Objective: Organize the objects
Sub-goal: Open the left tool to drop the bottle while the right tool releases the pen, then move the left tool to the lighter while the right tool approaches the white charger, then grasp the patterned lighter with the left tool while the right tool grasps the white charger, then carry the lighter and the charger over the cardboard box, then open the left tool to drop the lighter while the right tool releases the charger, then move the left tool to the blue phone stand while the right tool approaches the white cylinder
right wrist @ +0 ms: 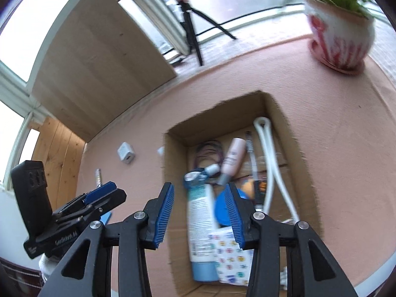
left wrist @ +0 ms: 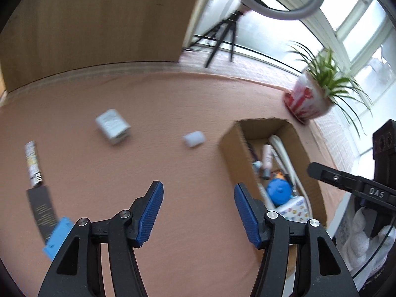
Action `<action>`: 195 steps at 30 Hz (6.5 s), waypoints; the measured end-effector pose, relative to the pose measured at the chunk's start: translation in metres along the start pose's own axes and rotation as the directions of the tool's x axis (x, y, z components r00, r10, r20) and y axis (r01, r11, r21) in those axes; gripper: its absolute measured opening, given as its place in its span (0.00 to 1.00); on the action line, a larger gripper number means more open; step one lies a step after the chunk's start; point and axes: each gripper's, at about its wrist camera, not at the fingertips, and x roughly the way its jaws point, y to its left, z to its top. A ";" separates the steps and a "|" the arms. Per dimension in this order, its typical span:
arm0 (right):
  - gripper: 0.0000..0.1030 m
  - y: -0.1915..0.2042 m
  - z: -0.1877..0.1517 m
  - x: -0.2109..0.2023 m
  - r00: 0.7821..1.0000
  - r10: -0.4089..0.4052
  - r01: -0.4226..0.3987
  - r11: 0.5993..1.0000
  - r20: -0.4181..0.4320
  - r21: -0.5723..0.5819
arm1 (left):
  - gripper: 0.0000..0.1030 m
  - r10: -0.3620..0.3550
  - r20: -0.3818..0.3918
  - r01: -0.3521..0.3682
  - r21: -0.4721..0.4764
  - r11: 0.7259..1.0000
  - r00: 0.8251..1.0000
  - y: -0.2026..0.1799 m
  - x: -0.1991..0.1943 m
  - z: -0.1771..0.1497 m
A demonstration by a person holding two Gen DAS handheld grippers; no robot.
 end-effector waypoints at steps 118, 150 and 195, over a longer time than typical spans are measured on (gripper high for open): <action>0.31 0.018 -0.009 0.005 0.999 -0.048 0.047 0.998 -0.022 -0.046 | 0.24 -0.119 -0.021 0.118 -0.054 0.991 0.993 -0.020 0.041 0.048; 0.36 0.004 -0.029 0.019 0.995 -0.064 0.060 0.996 -0.074 -0.059 | 0.39 -0.066 -0.139 0.094 0.202 0.975 0.988 -0.140 0.121 0.057; 0.46 0.118 -0.079 0.025 0.997 0.058 -0.067 0.973 -0.044 -0.221 | 0.44 0.114 -0.068 -0.125 -0.174 0.977 0.991 0.164 -0.007 -0.071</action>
